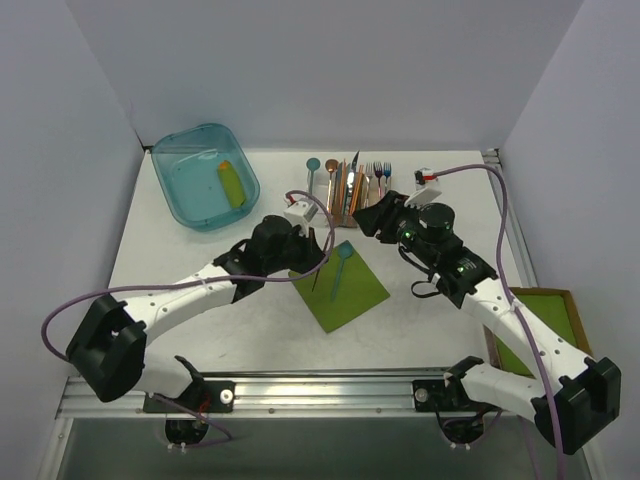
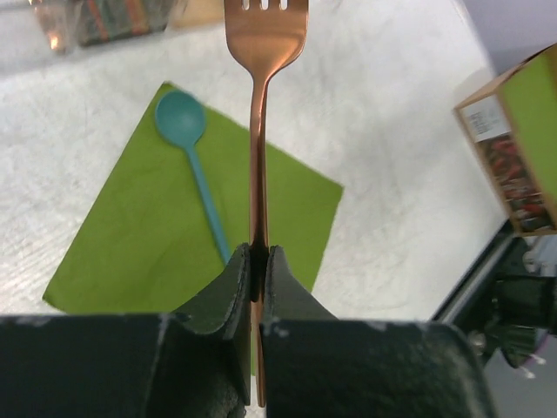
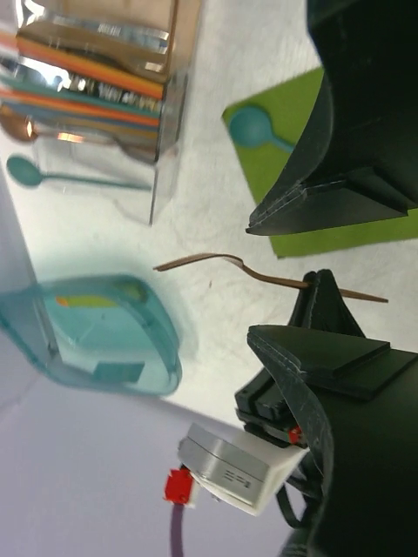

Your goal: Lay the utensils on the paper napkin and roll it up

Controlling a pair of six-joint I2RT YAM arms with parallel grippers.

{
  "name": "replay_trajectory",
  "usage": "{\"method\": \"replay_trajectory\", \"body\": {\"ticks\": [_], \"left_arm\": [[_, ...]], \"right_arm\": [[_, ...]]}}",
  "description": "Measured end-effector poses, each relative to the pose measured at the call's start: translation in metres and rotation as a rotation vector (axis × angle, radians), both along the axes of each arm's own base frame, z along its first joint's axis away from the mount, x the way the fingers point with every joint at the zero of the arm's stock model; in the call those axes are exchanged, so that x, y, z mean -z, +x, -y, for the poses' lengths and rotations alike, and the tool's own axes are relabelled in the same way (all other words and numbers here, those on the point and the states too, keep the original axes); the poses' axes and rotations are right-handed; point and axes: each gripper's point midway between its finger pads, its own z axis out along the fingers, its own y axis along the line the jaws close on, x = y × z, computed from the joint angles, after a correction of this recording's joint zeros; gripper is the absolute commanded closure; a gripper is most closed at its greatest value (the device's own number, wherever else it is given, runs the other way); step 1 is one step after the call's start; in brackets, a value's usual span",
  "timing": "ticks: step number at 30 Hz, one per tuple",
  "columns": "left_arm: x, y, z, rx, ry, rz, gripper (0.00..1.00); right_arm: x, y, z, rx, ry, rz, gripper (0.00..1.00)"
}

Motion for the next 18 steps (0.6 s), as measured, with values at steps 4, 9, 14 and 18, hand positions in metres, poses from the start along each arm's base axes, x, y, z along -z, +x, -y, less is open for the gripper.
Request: {"method": "replay_trajectory", "body": {"ticks": [4,9,14,18], "left_arm": [[0.035,-0.001,0.003,-0.026,0.128,-0.041,0.98],[0.069,0.006,0.005,-0.06,0.238,-0.092,0.97],[0.093,0.012,0.009,-0.08,0.304,-0.126,0.98],[0.106,0.018,0.017,-0.091,0.331,-0.139,0.98]], "right_arm": [[0.027,0.009,0.022,0.102,-0.089,-0.082,0.56],[0.047,0.016,0.05,0.2,-0.14,-0.147,0.56],[0.054,0.019,0.063,0.241,-0.159,-0.171,0.57],[0.058,0.017,0.064,0.243,-0.165,-0.182,0.57]]}}
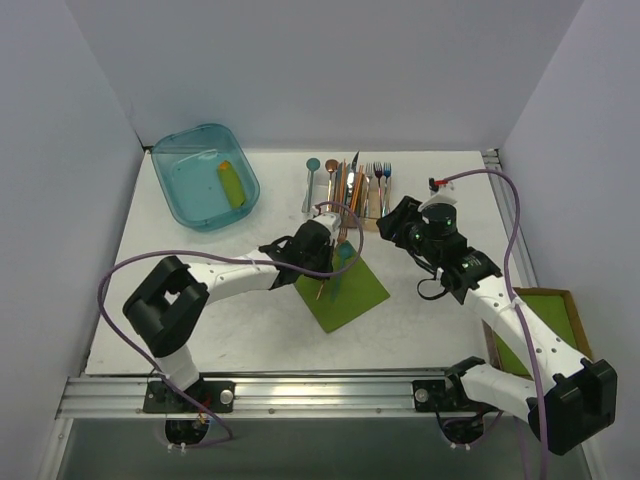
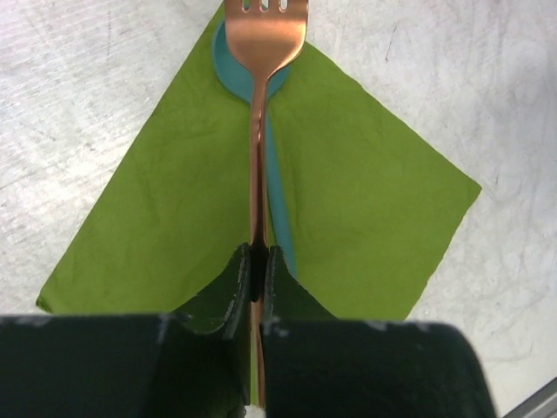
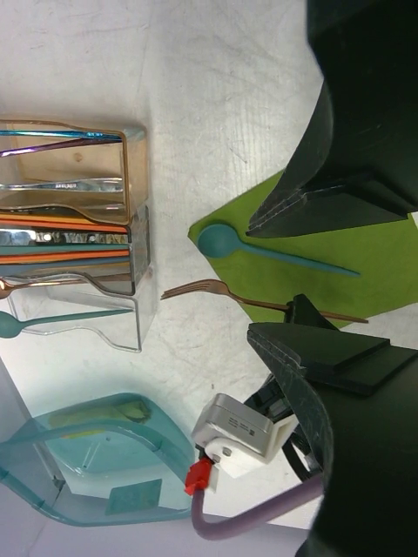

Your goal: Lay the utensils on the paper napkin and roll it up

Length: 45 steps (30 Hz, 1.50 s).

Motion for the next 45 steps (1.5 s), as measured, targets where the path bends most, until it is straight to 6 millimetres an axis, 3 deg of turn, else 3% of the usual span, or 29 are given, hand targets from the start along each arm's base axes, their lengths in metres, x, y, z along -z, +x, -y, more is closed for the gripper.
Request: {"method": "replay_trajectory", "body": {"ticks": [12,18,24,33,37,45], "left_arm": [[0.036,0.004,0.009,-0.046,0.066,-0.062,0.95],[0.047,0.0,0.008,-0.058,0.078,-0.092,0.78],[0.046,0.0,0.012,-0.065,0.068,-0.095,0.67],[0.045,-0.001,0.012,-0.068,0.068,-0.099,0.63],[0.038,-0.004,0.008,-0.068,0.072,-0.102,0.58],[-0.017,-0.003,0.003,-0.07,0.003,-0.041,0.47]], "right_arm": [[0.01,-0.003,0.006,0.011,-0.01,-0.02,0.57],[0.012,-0.002,0.009,0.018,-0.013,-0.023,0.57],[0.016,-0.002,0.012,0.027,-0.017,-0.032,0.57],[0.021,0.0,0.015,0.036,-0.025,-0.045,0.57],[0.036,0.006,0.014,0.036,-0.05,-0.086,0.57],[0.056,0.042,0.001,0.023,-0.094,-0.153,0.62]]}}
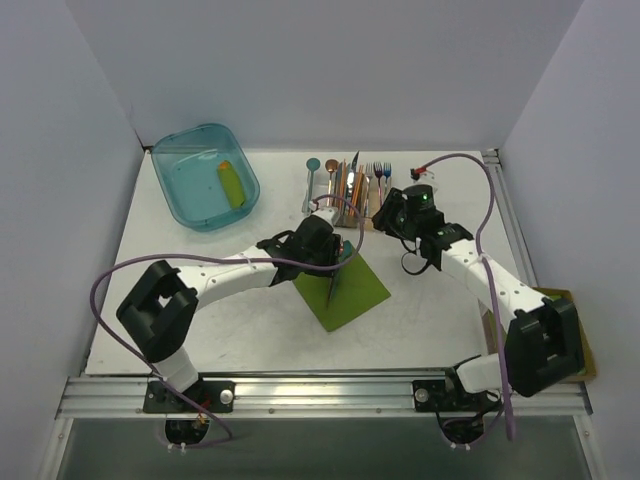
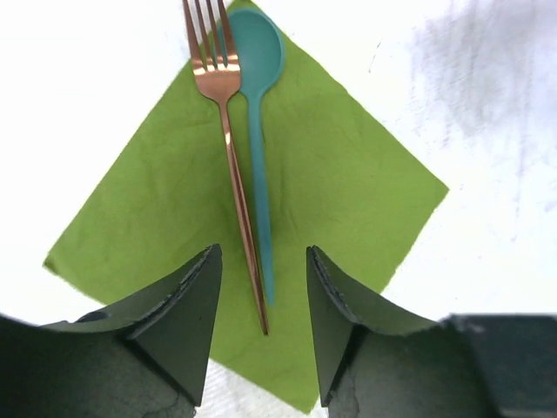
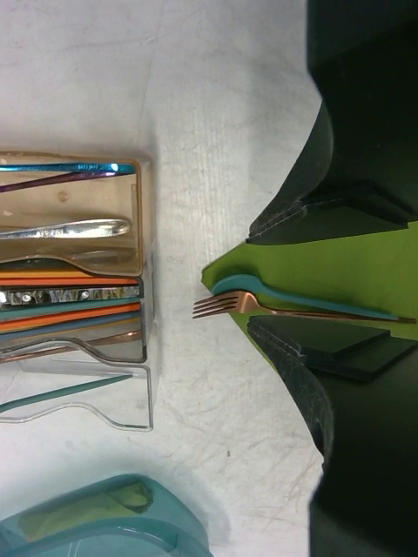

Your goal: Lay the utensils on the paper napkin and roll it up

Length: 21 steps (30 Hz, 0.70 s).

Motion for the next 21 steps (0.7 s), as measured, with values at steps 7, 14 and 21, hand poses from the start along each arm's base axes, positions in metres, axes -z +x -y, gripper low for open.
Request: {"method": "replay_trajectory", "body": {"ticks": [7,14,21], "left_arm": [[-0.036,0.012,-0.024,-0.036,-0.054,0.037,0.42],[-0.055,0.032,-0.074,-0.126,-0.074,0.058,0.37],[-0.064,0.016,-0.101,-0.15,-0.092,0.097,0.32]], "right_arm": [[0.015,0.043,-0.022,-0.025,-0.022,-0.028,0.58],[0.026,0.083,-0.049,-0.061,-0.041,-0.025,0.55],[0.04,0.12,-0.074,-0.103,-0.056,-0.017,0.52]]}}
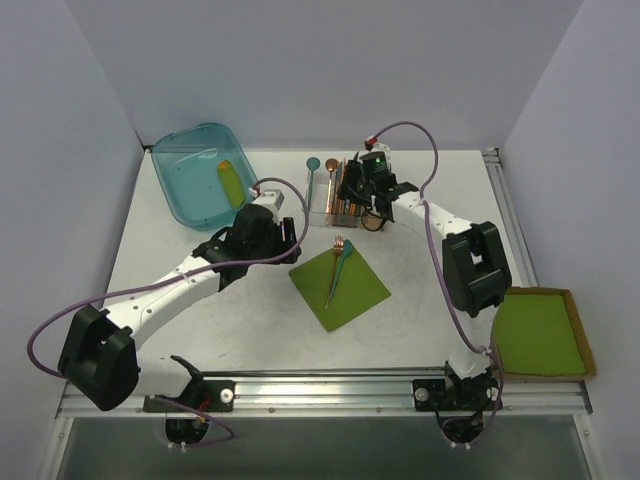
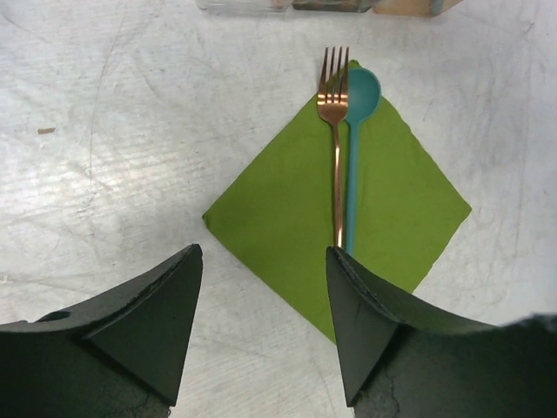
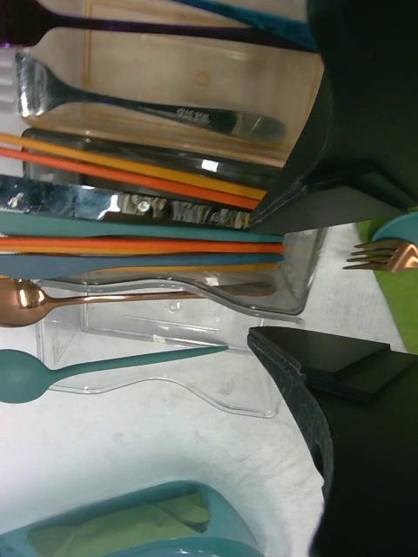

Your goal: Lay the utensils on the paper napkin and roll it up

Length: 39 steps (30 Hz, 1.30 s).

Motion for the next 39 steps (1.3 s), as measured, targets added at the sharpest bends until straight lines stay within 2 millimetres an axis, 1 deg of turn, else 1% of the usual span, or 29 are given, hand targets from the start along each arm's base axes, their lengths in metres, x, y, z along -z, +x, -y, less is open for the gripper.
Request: {"method": "replay_trajectory", "body": {"ticks": [5,8,11,18,21,25,29,34,38,39], "left_arm": [[0.017,-0.011,-0.017,-0.026,0.014,-0.002,0.32],[0.029,-0.016,-0.026,-0.043,0.032,-0.008,0.32],[0.035,-0.019,-0.031,-0.055,0.04,-0.004,0.32],[0.036,-0.02,-0.038,-0.075,0.032,0.035,0.32],[0.034,-0.019,-0.039,-0.077,0.035,0.048,0.32],[0.032,-0.017,-0.04,-0.078,0.035,0.062,0.32],[0.031,-0.016,-0.039,-0.079,0.035,0.069,0.33],[0.03,-0.015,-0.039,-0.079,0.033,0.074,0.33],[0.03,-0.015,-0.039,-0.079,0.032,0.074,0.33],[0.03,-0.015,-0.039,-0.08,0.033,0.074,0.33]], "right_arm": [[0.013,0.023,-0.014,-0.02,0.001,-0.002,0.5],[0.023,0.033,-0.019,-0.028,-0.004,-0.008,0.5],[0.03,0.042,-0.024,-0.035,-0.005,-0.009,0.51],[0.044,0.058,-0.032,-0.045,0.001,-0.01,0.52],[0.049,0.06,-0.033,-0.045,-0.001,-0.016,0.52],[0.049,0.065,-0.035,-0.045,0.005,-0.008,0.52],[0.05,0.067,-0.037,-0.049,0.017,-0.005,0.56],[0.052,0.07,-0.039,-0.053,0.061,-0.009,0.56],[0.051,0.073,-0.036,-0.05,0.091,-0.013,0.66],[0.052,0.074,-0.035,-0.047,0.098,-0.017,0.67]]}}
